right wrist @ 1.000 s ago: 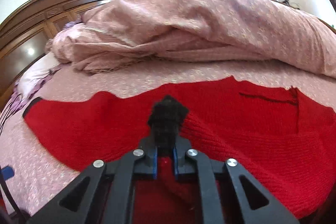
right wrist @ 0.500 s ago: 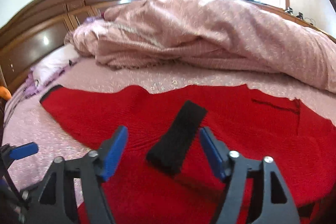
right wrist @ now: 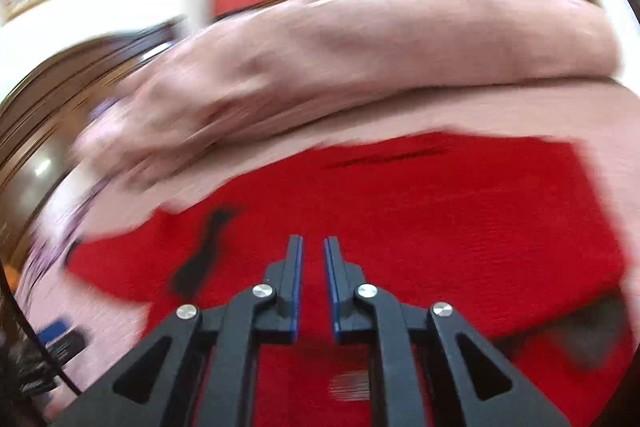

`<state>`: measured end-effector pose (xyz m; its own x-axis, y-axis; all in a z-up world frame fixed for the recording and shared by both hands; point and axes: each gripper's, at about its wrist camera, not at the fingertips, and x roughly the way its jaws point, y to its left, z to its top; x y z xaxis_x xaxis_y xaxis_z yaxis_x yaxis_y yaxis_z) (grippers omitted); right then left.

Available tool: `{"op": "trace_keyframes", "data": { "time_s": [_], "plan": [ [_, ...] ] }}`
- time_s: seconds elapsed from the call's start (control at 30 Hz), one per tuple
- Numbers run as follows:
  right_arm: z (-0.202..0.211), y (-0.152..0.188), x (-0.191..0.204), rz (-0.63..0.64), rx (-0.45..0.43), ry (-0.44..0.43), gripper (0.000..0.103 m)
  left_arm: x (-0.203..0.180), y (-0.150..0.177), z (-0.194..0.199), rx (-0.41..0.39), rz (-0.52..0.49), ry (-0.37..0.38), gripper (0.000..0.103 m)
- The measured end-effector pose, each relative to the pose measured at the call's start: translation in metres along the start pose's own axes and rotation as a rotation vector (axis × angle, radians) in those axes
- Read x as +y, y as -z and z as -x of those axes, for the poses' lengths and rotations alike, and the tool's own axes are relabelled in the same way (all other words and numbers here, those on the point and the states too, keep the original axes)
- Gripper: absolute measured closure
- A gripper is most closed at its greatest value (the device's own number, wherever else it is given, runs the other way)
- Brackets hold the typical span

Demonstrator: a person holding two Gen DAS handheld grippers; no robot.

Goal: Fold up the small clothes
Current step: 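Move the right gripper over to the other red sleeve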

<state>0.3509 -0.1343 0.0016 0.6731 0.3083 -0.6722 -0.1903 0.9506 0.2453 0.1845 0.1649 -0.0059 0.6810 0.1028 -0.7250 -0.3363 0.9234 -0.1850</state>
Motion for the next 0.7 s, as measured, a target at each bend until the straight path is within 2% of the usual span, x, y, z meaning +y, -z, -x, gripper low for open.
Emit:
{"op": "trace_keyframes", "data": {
  "time_s": [0.07, 0.17, 0.2, 0.27, 0.33, 0.37, 0.4, 0.43, 0.5, 0.6, 0.7],
  "plan": [
    [0.017, -0.011, -0.048, -0.076, -0.048, 0.091, 0.092, -0.007, 0.000, -0.003, 0.005, -0.007, 0.003, 0.004],
    [0.027, -0.018, -0.118, -0.188, -0.049, 0.164, 0.092, -0.023, 0.001, -0.008, 0.009, -0.037, 0.001, 0.004],
    [0.025, -0.017, -0.134, -0.209, -0.031, 0.190, 0.092, -0.030, 0.002, -0.010, 0.009, -0.051, -0.001, 0.004],
    [0.015, -0.009, -0.166, -0.217, 0.053, 0.288, 0.103, -0.043, 0.003, -0.014, 0.009, -0.079, -0.006, 0.004],
    [0.013, -0.001, -0.188, -0.206, 0.069, 0.360, 0.103, -0.056, 0.005, -0.018, 0.008, -0.107, -0.013, 0.004],
    [0.015, 0.001, -0.198, -0.221, 0.071, 0.419, 0.103, -0.063, 0.006, -0.020, 0.006, -0.121, -0.016, 0.004],
    [0.017, 0.004, -0.212, -0.277, 0.080, 0.428, 0.103, -0.070, 0.008, -0.023, 0.007, -0.140, -0.019, 0.004],
    [0.023, 0.008, -0.229, -0.369, 0.051, 0.344, 0.103, -0.076, 0.010, -0.025, 0.009, -0.154, -0.020, 0.004],
    [0.030, 0.008, -0.237, -0.412, 0.028, 0.316, 0.103, -0.084, 0.011, -0.027, 0.012, -0.174, -0.017, 0.004],
    [0.040, 0.007, -0.228, -0.386, -0.034, 0.239, 0.100, -0.092, 0.015, -0.026, 0.001, -0.208, -0.025, 0.004],
    [0.046, -0.007, -0.200, -0.287, -0.095, 0.118, 0.100, -0.093, 0.016, -0.022, -0.024, -0.226, -0.042, 0.004]
  ]
}}
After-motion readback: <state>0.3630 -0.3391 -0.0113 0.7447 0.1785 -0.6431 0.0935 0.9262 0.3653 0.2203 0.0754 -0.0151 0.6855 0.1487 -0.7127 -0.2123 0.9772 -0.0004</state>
